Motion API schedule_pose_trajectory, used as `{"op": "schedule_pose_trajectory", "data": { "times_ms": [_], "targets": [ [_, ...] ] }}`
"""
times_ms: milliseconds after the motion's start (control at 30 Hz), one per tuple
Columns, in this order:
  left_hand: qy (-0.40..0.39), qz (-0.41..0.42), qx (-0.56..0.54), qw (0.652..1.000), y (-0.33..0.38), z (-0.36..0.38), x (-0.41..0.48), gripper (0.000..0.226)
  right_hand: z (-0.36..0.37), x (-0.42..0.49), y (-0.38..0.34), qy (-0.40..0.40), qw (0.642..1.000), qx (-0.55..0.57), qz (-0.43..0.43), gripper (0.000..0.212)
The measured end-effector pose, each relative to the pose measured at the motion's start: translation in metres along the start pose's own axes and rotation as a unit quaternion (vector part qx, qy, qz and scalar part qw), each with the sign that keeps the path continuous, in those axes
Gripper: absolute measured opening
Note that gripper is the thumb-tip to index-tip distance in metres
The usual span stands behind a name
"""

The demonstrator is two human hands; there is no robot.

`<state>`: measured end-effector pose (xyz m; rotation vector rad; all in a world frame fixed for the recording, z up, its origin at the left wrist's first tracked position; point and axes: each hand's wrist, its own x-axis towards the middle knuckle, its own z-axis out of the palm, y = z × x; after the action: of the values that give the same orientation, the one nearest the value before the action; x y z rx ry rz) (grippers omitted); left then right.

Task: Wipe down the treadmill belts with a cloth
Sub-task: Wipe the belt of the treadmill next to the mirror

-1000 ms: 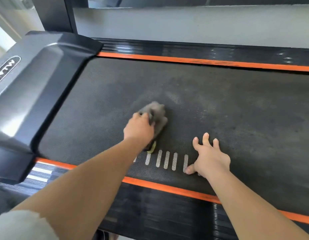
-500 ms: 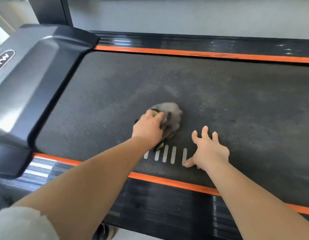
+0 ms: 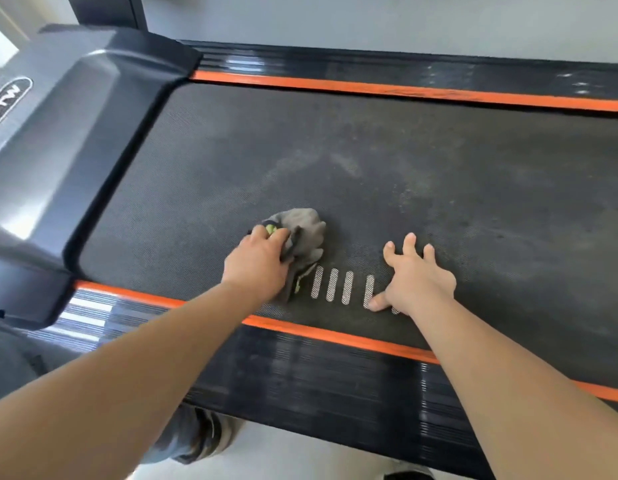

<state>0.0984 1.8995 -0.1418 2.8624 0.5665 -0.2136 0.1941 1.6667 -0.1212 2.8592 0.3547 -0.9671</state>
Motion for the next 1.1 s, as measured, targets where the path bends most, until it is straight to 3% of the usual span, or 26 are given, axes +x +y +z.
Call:
{"op": "schedule_pose_trajectory", "data": {
  "times_ms": [67,100,233,267,367,433,567,667,800,933,1000,1100],
  "targets": [
    [0.01,-0.092,-0.04,0.995,0.028,0.006,-0.011,0.047,0.0,-0.001,-0.001,-0.002,1.0,0.004,0.003,0.13],
    [0.001,-0.09,-0.056,0.994,0.05,0.012,-0.019,0.045,0.0,-0.001,-0.001,-0.001,1.0,0.009,0.003,0.128],
    [-0.028,0.047,-0.142,0.988,0.122,0.038,-0.052,0.046,0.006,-0.001,0.003,0.043,0.999,0.011,0.001,0.088],
    [-0.03,0.062,-0.162,0.984,0.12,0.038,-0.053,0.05,0.006,0.0,0.003,0.045,0.999,0.006,-0.004,0.089],
    [-0.034,0.091,-0.159,0.983,0.083,0.028,-0.047,0.058,0.002,-0.001,0.001,0.006,1.0,0.017,0.002,0.126],
    [-0.017,0.087,-0.119,0.989,0.048,0.021,-0.035,0.057,0.001,-0.001,0.0,-0.005,1.0,0.011,0.003,0.133],
    [0.011,-0.048,-0.116,0.992,-0.003,0.009,-0.027,0.055,0.003,0.0,0.0,0.001,1.0,0.0,0.003,0.133],
    [0.021,-0.121,-0.129,0.984,0.03,0.016,-0.039,0.051,0.001,0.001,-0.004,-0.001,1.0,0.002,0.018,0.133],
    [-0.033,0.027,-0.152,0.988,0.106,0.035,-0.064,0.054,0.004,0.001,-0.003,0.018,0.999,-0.017,0.025,0.119],
    [-0.079,0.092,-0.156,0.98,0.079,0.022,-0.054,0.057,0.004,0.0,-0.001,0.015,1.0,0.001,0.02,0.127],
    [-0.075,0.093,-0.1,0.988,0.048,0.01,-0.04,0.056,0.001,-0.001,-0.001,0.005,1.0,0.011,0.008,0.131],
    [-0.067,0.007,-0.06,0.996,-0.004,-0.004,-0.022,0.049,-0.001,-0.003,-0.002,0.008,1.0,0.008,0.002,0.13]
  ]
}}
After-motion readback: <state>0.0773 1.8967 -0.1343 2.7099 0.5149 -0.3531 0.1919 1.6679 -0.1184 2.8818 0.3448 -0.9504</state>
